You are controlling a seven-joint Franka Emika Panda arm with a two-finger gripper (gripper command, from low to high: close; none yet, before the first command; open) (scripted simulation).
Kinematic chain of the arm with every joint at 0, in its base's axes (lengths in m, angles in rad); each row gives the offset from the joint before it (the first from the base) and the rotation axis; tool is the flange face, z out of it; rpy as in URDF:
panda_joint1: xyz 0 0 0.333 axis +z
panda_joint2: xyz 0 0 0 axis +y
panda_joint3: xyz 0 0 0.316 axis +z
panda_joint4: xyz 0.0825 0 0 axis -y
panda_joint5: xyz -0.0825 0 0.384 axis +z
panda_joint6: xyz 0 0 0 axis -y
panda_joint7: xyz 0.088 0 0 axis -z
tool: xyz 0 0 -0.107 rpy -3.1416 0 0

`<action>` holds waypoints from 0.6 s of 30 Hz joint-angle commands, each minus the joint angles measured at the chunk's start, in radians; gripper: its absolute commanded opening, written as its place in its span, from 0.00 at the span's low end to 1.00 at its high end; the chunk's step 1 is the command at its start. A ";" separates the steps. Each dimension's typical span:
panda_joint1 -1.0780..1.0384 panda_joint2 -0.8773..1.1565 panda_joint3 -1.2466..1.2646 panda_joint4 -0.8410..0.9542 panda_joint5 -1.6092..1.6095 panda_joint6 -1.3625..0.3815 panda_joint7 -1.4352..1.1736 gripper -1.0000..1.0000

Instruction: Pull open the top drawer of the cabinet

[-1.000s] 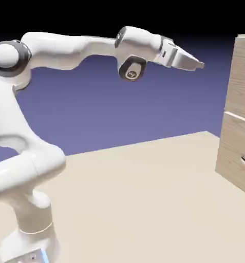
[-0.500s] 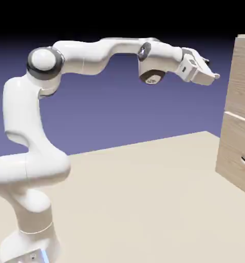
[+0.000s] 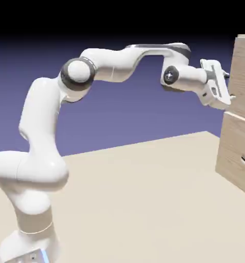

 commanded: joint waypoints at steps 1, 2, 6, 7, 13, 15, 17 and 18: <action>-0.036 -0.001 0.034 0.022 0.032 0.000 -0.009 0.50; -0.073 -0.002 0.069 0.045 0.064 0.000 -0.018 0.50; -0.217 -0.007 0.206 0.134 0.193 -0.001 -0.055 0.50; -0.254 -0.008 0.241 0.156 0.226 -0.001 -0.064 0.50; -0.471 -0.015 0.447 0.289 0.419 -0.001 -0.119 0.50; -0.544 -0.017 0.516 0.334 0.483 -0.002 -0.138 0.50; -0.578 -0.019 0.548 0.355 0.514 -0.002 -0.146 0.50; -0.574 -0.037 0.528 0.372 0.492 -0.003 -0.103 0.50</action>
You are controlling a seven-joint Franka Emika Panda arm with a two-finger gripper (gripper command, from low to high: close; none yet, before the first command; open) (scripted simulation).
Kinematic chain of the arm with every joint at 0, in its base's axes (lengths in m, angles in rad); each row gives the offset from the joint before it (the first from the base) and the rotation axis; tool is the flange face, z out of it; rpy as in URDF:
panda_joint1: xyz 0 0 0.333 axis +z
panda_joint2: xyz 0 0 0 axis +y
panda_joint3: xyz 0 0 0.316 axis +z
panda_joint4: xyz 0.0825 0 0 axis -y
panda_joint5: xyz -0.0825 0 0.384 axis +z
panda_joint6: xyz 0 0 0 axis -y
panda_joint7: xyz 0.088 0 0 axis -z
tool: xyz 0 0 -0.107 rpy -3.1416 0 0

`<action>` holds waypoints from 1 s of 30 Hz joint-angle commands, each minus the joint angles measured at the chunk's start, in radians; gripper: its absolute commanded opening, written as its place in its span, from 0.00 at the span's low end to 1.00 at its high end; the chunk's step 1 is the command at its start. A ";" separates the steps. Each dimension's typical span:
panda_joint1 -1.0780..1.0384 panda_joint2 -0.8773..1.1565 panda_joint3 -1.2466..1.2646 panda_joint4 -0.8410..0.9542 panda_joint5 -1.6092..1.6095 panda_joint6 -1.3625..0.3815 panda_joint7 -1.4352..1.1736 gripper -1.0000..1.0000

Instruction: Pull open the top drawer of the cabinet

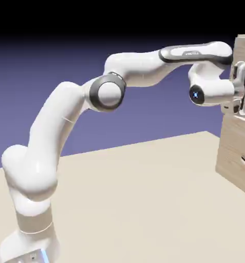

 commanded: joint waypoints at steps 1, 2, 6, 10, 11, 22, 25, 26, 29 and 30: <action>0.004 -0.019 -0.020 0.017 -0.022 -0.001 0.044 0.50; 0.007 -0.037 -0.040 0.035 -0.044 -0.002 0.087 0.50; 0.021 -0.111 -0.119 0.104 -0.132 -0.005 0.261 0.50; 0.036 -0.186 -0.199 0.173 -0.221 -0.008 0.435 0.50; 0.039 -0.204 -0.219 0.190 -0.243 -0.009 0.478 0.50; 0.076 -0.394 -0.423 0.368 -0.469 -0.017 0.924 0.50; 0.086 -0.376 -0.418 0.342 -0.437 -0.021 0.880 0.00; 0.097 -0.358 -0.415 0.316 -0.406 -0.024 0.837 0.00; 0.133 -0.301 -0.411 0.231 -0.308 -0.038 0.706 0.00; 0.147 -0.281 -0.414 0.199 -0.273 -0.045 0.663 0.00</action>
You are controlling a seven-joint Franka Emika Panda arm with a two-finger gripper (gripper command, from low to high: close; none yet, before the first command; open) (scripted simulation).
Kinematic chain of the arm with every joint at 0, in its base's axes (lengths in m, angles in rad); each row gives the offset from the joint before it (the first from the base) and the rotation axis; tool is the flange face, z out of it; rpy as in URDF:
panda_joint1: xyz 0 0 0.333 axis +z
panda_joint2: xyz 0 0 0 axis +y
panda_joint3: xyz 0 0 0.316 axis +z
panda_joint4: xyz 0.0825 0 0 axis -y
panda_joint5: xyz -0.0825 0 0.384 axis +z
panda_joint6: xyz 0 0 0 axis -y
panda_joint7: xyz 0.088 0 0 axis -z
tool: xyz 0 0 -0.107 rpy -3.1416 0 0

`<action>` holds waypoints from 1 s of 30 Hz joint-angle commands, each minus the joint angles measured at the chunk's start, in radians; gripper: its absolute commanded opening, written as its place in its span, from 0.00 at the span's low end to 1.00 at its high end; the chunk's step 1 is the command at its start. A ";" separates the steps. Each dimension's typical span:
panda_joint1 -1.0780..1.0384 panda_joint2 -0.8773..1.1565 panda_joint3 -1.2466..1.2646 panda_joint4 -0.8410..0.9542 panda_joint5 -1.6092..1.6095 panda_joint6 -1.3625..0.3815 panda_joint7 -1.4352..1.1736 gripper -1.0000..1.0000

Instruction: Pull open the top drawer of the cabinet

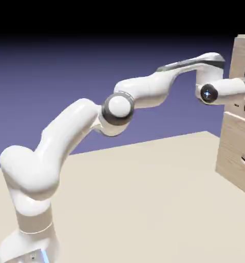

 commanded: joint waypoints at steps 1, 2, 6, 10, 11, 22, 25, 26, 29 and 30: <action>0.017 0.021 -0.006 -0.036 0.036 -0.009 -0.044 0.00; 0.034 0.042 -0.014 -0.072 0.069 -0.018 -0.084 0.00; 0.109 0.124 -0.052 -0.217 0.181 -0.058 -0.223 0.00; 0.190 0.205 -0.097 -0.362 0.263 -0.099 -0.338 0.00; 0.211 0.226 -0.110 -0.398 0.280 -0.109 -0.364 0.00; 0.502 0.496 -0.286 -0.797 0.422 -0.192 -0.671 0.00; 0.610 0.589 -0.359 -0.897 0.458 -0.200 -0.777 0.00; 0.647 0.618 -0.385 -0.925 0.471 -0.201 -0.813 0.00; 0.755 0.704 -0.465 -0.993 0.508 -0.197 -0.922 0.00; 0.792 0.730 -0.493 -1.011 0.521 -0.194 -0.958 0.00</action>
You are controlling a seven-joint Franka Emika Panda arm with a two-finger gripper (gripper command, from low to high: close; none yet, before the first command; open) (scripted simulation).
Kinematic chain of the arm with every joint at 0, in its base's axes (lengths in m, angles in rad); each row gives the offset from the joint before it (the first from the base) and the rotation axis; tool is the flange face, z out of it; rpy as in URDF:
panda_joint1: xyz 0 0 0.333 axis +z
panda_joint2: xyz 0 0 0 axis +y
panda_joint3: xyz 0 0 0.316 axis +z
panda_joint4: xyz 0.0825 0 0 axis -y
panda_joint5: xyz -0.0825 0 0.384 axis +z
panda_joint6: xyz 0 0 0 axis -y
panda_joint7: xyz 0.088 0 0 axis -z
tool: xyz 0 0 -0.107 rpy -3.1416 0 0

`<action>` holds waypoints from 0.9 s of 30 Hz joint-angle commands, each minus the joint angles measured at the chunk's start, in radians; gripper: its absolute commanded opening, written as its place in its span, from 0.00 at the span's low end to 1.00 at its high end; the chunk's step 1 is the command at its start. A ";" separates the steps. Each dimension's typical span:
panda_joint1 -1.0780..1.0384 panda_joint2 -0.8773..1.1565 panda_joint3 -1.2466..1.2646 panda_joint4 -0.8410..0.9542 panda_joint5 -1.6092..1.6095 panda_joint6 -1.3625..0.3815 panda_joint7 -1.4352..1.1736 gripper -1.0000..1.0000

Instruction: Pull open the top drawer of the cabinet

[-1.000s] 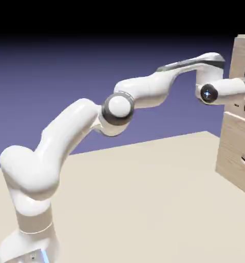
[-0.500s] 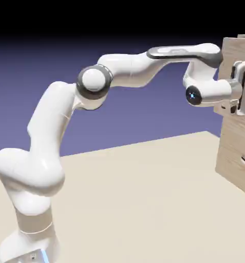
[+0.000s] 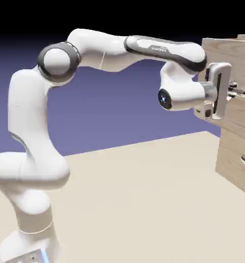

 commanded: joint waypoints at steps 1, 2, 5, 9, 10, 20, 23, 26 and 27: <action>0.037 0.026 -0.028 -0.015 0.013 0.004 -0.037 0.00; 0.073 0.053 -0.056 -0.028 0.028 0.007 -0.076 0.00; 0.181 0.111 -0.148 -0.055 0.062 0.015 -0.163 0.00; 0.322 0.102 -0.292 -0.078 0.056 0.009 -0.149 0.00; 0.356 0.093 -0.328 -0.084 0.050 0.005 -0.134 0.00; 0.690 -0.010 -0.686 -0.177 -0.004 -0.037 0.003 0.00; 0.799 0.039 -0.782 -0.160 0.027 -0.022 -0.073 0.00; 0.907 0.097 -0.876 -0.140 0.063 -0.004 -0.163 0.00; 0.943 0.112 -0.907 -0.137 0.074 0.001 -0.190 0.00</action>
